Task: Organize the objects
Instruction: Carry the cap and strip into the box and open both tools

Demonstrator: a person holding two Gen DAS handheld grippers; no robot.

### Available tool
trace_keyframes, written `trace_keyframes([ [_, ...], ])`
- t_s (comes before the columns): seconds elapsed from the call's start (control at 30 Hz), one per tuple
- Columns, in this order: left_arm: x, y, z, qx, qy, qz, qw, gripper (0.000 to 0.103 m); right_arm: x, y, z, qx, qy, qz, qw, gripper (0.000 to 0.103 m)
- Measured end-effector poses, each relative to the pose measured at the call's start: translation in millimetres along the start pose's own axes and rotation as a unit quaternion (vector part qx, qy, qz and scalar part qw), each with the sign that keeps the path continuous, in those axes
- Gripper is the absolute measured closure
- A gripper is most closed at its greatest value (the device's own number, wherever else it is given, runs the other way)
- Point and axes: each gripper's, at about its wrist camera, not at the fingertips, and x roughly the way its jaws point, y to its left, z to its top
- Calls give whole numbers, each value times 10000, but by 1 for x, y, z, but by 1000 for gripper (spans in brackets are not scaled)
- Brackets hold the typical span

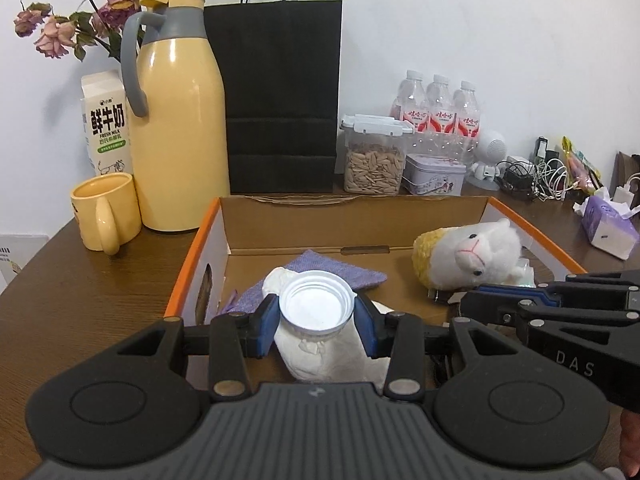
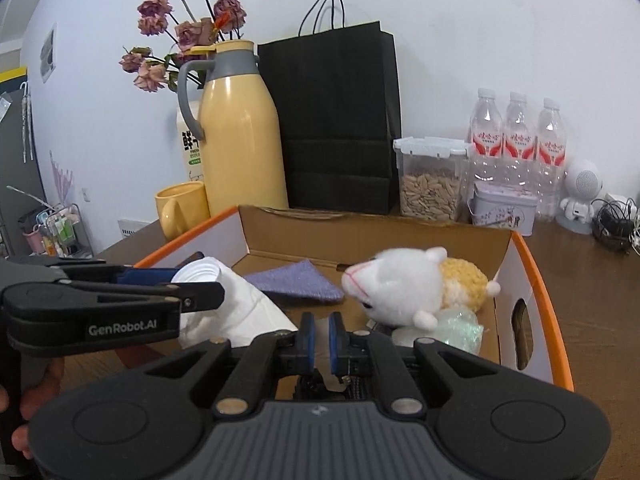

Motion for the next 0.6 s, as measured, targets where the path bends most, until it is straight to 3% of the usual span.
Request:
trace_keyframes([
  [0.03, -1, 0, -1, 7, -17, 33, 10000, 56, -1, 0, -1, 17, 1, -7, 10000, 93],
  [0.17, -10, 1, -1, 2, -221, 176, 9996, 28, -6, 1, -3, -18, -34, -105, 9999, 87],
  [0.23, -14, 2, -1, -18, -325, 241, 9992, 14, -8, 1, -4, -39, -34, -116, 9999, 58],
  [0.27, -15, 2, 0, -52, -367, 282, 9989, 0, -10, 2, -5, -51, -45, -156, 9999, 49],
  [0.43, -16, 5, 1, -158, -427, 416, 9981, 0, -17, 2, -5, -85, -191, -256, 9995, 15],
  [0.6, -18, 3, 1, -120, -465, 391, 9981, 0, -19, 2, -6, -74, -204, -225, 9995, 12],
])
